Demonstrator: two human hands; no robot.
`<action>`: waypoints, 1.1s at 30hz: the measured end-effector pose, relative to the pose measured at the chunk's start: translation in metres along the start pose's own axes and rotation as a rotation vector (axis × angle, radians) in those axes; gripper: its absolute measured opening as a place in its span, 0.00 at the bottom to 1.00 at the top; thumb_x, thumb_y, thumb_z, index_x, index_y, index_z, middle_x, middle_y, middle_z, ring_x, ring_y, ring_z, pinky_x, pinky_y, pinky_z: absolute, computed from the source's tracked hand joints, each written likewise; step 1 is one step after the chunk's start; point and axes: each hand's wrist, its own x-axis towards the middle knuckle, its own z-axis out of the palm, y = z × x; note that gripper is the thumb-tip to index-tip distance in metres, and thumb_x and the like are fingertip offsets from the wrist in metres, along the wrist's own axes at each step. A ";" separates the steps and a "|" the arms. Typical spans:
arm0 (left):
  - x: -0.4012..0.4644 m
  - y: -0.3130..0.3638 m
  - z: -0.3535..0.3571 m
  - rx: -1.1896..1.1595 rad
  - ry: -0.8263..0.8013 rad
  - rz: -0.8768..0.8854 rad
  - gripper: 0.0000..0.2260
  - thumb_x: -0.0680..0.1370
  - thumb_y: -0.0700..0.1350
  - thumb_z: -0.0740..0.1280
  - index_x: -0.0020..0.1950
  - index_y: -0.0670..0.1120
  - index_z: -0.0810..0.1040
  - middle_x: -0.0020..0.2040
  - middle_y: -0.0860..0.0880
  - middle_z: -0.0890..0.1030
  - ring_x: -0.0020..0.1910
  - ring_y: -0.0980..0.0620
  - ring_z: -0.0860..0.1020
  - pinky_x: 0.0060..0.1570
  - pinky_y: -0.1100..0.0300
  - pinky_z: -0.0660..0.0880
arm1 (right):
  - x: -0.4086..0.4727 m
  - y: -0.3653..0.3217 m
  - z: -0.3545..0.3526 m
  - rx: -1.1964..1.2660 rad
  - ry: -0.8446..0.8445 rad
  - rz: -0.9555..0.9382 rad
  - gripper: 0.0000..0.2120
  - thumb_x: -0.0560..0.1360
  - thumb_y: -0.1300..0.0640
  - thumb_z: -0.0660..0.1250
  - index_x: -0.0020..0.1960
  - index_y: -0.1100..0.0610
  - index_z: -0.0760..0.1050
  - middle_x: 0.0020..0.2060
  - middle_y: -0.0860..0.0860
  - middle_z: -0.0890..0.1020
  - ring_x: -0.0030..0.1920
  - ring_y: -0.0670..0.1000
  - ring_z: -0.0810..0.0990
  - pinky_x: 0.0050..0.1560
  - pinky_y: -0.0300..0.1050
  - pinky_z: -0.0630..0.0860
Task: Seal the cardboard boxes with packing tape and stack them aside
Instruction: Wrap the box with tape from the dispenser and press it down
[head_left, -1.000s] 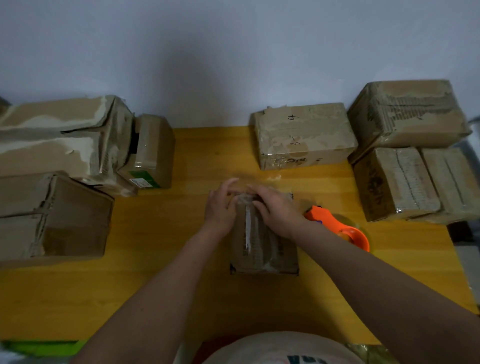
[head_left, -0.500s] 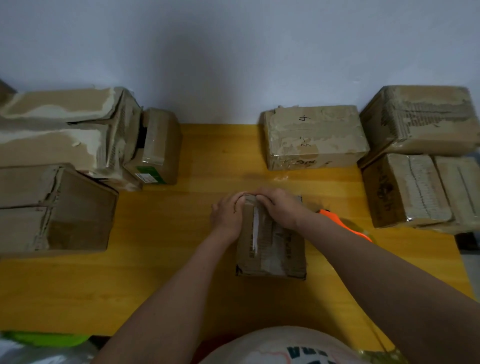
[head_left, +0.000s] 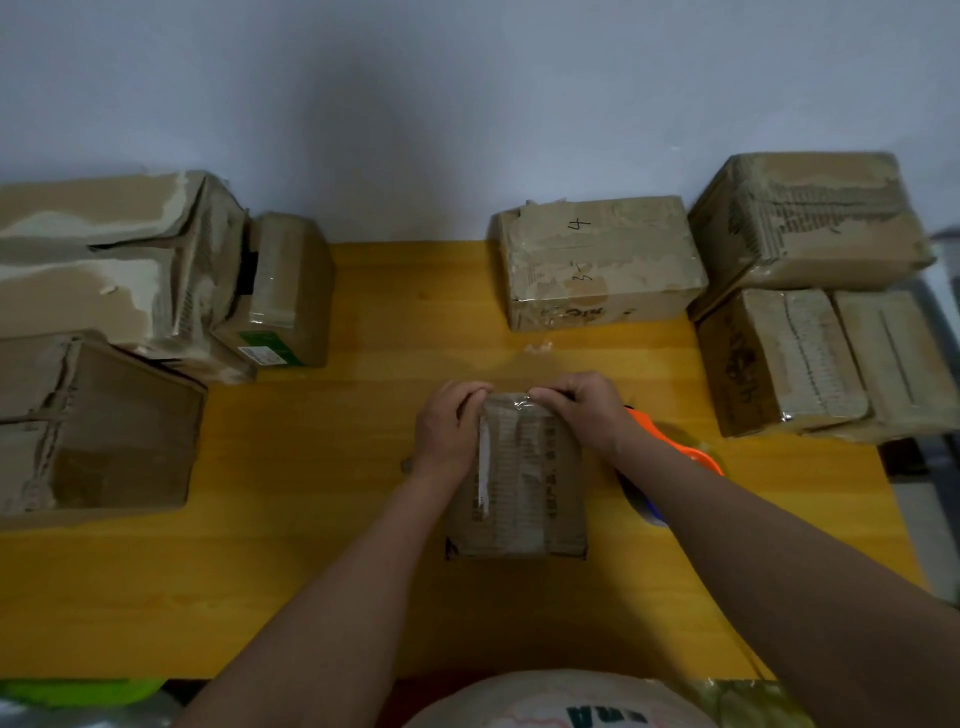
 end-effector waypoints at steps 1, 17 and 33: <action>-0.001 0.000 0.001 -0.057 0.003 -0.043 0.09 0.81 0.39 0.62 0.52 0.45 0.82 0.47 0.54 0.78 0.46 0.58 0.75 0.42 0.76 0.67 | -0.001 0.001 0.001 0.063 0.011 0.013 0.09 0.76 0.59 0.68 0.51 0.63 0.83 0.46 0.55 0.85 0.43 0.47 0.80 0.45 0.41 0.75; 0.007 -0.010 0.003 -0.171 -0.257 -0.436 0.17 0.84 0.57 0.47 0.56 0.55 0.73 0.57 0.48 0.77 0.59 0.47 0.74 0.59 0.51 0.71 | -0.004 0.011 0.010 0.545 -0.024 0.372 0.17 0.79 0.43 0.60 0.56 0.55 0.78 0.54 0.52 0.82 0.51 0.50 0.82 0.52 0.45 0.77; 0.004 0.002 0.008 -0.095 -0.139 -0.185 0.05 0.81 0.48 0.62 0.49 0.54 0.77 0.52 0.51 0.78 0.52 0.52 0.76 0.48 0.58 0.74 | -0.004 0.014 0.004 0.388 0.001 0.064 0.10 0.78 0.61 0.65 0.54 0.64 0.81 0.58 0.53 0.80 0.56 0.47 0.79 0.50 0.36 0.77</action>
